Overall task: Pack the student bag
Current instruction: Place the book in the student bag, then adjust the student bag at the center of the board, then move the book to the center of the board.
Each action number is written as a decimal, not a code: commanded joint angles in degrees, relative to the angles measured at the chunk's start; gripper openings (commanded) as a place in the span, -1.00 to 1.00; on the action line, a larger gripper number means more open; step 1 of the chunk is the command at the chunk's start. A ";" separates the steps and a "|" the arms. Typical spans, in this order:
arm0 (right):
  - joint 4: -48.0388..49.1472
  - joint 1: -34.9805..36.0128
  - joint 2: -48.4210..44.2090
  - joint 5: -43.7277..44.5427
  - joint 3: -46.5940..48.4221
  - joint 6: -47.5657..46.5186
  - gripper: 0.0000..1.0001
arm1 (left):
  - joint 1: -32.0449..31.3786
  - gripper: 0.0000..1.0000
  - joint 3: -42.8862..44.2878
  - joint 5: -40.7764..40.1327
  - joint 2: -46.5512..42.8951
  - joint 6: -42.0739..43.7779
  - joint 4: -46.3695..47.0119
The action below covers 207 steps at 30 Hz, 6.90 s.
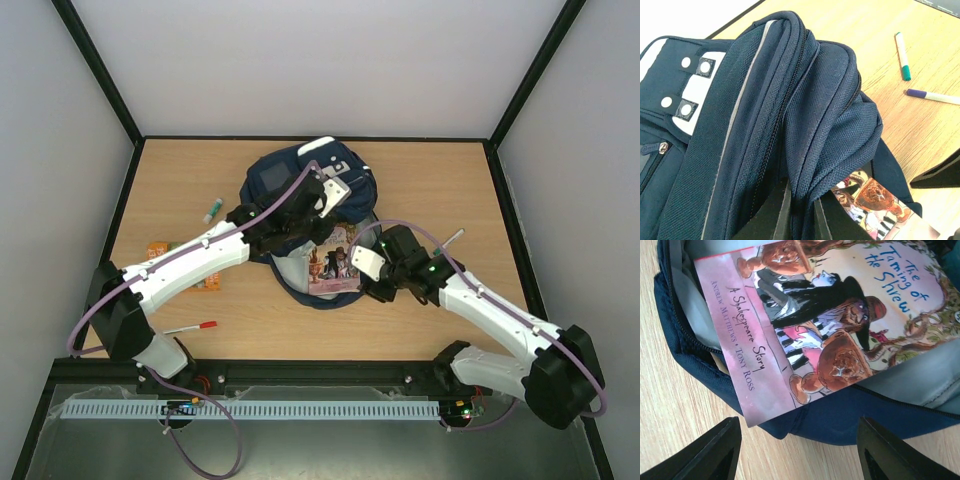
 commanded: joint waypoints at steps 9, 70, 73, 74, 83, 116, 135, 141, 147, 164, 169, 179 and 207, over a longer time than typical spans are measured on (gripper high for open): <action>8.67 5.03 8.10 6.57 -1.46 -4.39 0.26 | 1.97 -0.95 1.17 2.82 -3.39 -1.86 6.16; 8.52 3.47 -14.12 -3.86 -7.72 17.31 0.49 | 20.49 0.90 -10.74 -1.59 -5.60 -33.49 4.91; 9.18 3.30 -15.44 -2.24 -8.22 17.17 0.51 | 25.11 0.92 -14.41 0.30 -5.11 -37.64 7.57; 9.29 3.19 -15.86 -1.58 -8.44 16.92 0.51 | 26.66 0.93 -16.00 1.14 -4.91 -38.75 8.87; 9.48 1.71 -18.40 -0.78 -8.94 16.30 0.53 | 32.05 0.92 -19.37 6.92 5.28 -40.59 17.57; 9.03 0.47 -18.24 -0.80 -9.17 15.34 0.54 | 22.78 0.99 0.78 17.05 19.56 -32.26 12.11; 8.60 0.47 -21.67 -2.26 -9.34 14.81 0.54 | 32.61 0.99 -23.01 5.73 -15.99 -25.48 -0.63; 8.34 0.47 -22.09 -2.81 -9.36 14.72 0.55 | 39.65 0.99 -24.75 -8.64 -18.83 -38.32 -9.30; 8.25 0.47 -22.74 -2.81 -9.42 14.59 0.55 | 54.89 0.98 -26.10 8.08 -12.15 -31.75 -8.91; 7.98 0.47 -22.84 -3.37 -9.65 14.11 0.56 | 58.90 0.99 -24.03 -9.23 1.32 -32.20 -5.15; 7.81 0.47 -22.66 -3.59 -9.54 14.03 0.56 | 57.63 0.99 -23.72 -8.71 4.71 -31.12 -6.01; 7.63 0.47 -23.18 -3.34 -9.60 13.84 0.56 | 50.46 0.99 -25.67 -11.24 5.73 -30.66 -7.91; 7.37 0.47 -23.59 -3.59 -9.75 13.65 0.57 | 19.06 0.99 -35.44 -6.20 4.04 -50.13 -8.70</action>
